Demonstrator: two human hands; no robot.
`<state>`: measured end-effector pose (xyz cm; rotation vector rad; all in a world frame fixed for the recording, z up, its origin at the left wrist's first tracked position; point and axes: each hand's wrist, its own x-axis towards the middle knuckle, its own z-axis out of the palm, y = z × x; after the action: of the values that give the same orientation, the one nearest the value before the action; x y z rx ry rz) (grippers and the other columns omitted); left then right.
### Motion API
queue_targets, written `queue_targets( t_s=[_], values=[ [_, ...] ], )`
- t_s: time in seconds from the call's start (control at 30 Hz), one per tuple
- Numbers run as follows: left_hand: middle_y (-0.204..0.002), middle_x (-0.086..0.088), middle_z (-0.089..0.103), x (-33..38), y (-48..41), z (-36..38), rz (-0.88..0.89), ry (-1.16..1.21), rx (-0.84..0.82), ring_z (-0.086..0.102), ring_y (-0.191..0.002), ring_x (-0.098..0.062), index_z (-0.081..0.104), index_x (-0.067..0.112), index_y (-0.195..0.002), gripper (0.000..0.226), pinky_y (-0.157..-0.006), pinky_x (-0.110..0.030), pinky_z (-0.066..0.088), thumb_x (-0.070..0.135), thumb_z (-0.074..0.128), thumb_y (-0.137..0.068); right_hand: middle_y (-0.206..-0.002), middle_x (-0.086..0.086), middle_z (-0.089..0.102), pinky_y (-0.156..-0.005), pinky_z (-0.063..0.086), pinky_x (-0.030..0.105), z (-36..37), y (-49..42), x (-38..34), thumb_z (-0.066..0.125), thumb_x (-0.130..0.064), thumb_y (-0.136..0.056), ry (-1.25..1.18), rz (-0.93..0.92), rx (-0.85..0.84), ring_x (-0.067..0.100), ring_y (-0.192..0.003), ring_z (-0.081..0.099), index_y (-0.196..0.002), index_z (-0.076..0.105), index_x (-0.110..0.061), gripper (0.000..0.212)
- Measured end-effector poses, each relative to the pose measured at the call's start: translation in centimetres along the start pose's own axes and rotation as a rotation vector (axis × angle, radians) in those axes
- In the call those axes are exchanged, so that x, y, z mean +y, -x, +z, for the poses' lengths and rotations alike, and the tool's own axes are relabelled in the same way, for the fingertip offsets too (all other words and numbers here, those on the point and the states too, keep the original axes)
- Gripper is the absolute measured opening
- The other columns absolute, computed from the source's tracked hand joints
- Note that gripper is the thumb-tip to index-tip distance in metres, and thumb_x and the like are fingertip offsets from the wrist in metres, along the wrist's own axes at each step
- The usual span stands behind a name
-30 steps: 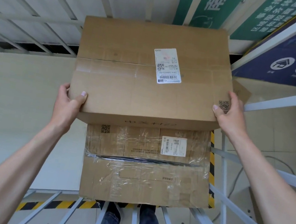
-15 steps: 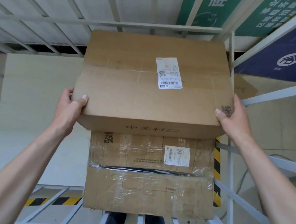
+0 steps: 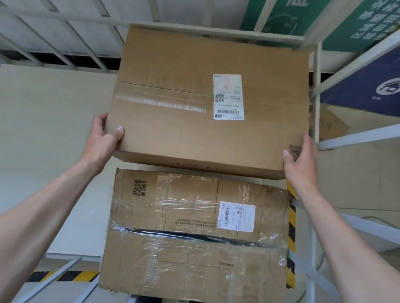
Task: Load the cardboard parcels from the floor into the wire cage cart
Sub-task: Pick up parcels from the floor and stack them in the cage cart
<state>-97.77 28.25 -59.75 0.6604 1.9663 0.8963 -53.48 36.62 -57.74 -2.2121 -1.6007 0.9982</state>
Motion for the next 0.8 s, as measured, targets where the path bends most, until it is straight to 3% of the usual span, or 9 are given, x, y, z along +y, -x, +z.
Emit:
queue_targets(
  t_s=[0.17, 0.27, 0.33, 0.5, 0.6, 0.8],
  values=[
    [-0.137, 0.0, 0.049, -2.5, -0.9, 1.2, -0.021, -0.046, -0.016, 0.05, -0.122, -0.015, 0.028, 0.013, -0.148, 0.053, -0.101, -0.029, 0.04, 0.017, 0.052, -0.101, -0.168, 0.007, -0.009, -0.123, 0.011, 0.054, 3.1, 0.0, 2.0, 0.053, -0.036, -0.101, 0.149, 0.033, -0.101, 0.028, -0.154, -0.001, -0.161, 0.009, -0.024, 0.075],
    [-0.137, 0.004, 0.048, -3.0, -1.0, 1.5, 0.0, -0.063, 0.008, 0.049, -0.122, -0.014, 0.028, 0.017, -0.15, 0.054, -0.103, -0.03, 0.039, 0.019, 0.052, -0.102, -0.166, 0.005, -0.022, -0.121, 0.005, 0.053, 3.6, 0.2, 2.5, 0.058, -0.062, -0.09, 0.212, 0.036, -0.156, 0.031, -0.153, -0.007, -0.16, -0.002, -0.03, 0.098],
    [-0.137, 0.004, 0.047, -2.6, -1.2, 1.8, 0.004, -0.053, 0.004, 0.049, -0.122, -0.014, 0.027, 0.017, -0.15, 0.053, -0.103, -0.03, 0.038, 0.017, 0.051, -0.102, -0.165, 0.006, -0.026, -0.12, 0.004, 0.054, 3.4, -0.6, 2.2, 0.056, -0.068, -0.088, 0.26, 0.03, -0.168, 0.035, -0.153, -0.01, -0.16, -0.007, -0.031, 0.103],
    [-0.137, 0.001, 0.045, -1.8, -0.7, 3.1, 0.009, -0.053, 0.006, 0.048, -0.123, -0.016, 0.023, 0.013, -0.15, 0.053, -0.106, -0.031, 0.037, 0.014, 0.048, -0.103, -0.166, 0.013, -0.018, -0.121, -0.002, 0.058, 2.8, -2.6, 0.5, 0.047, -0.053, -0.099, 0.465, -0.097, -0.174, 0.036, -0.151, -0.021, -0.16, 0.002, -0.012, 0.086],
    [-0.137, 0.002, 0.044, -1.7, -0.4, 3.4, 0.015, -0.053, 0.017, 0.047, -0.123, -0.015, 0.022, 0.012, -0.151, 0.053, -0.105, -0.028, 0.036, 0.015, 0.046, -0.104, -0.168, 0.015, -0.009, -0.123, 0.001, 0.052, 3.3, -2.1, -0.1, 0.037, -0.047, -0.104, 0.63, -0.162, -0.158, 0.036, -0.153, -0.014, -0.16, 0.007, -0.008, 0.074],
    [-0.143, -0.002, 0.04, -1.2, -0.5, 3.2, 0.026, -0.064, -0.051, 0.044, -0.127, -0.015, 0.016, 0.009, -0.151, 0.054, -0.11, -0.029, 0.033, 0.017, 0.044, -0.106, -0.167, 0.015, -0.011, -0.124, -0.002, 0.045, 3.4, -3.2, 0.2, 0.038, -0.042, -0.105, 0.582, -0.172, -0.191, 0.031, -0.153, -0.013, -0.16, 0.006, -0.008, 0.072]
  ],
)
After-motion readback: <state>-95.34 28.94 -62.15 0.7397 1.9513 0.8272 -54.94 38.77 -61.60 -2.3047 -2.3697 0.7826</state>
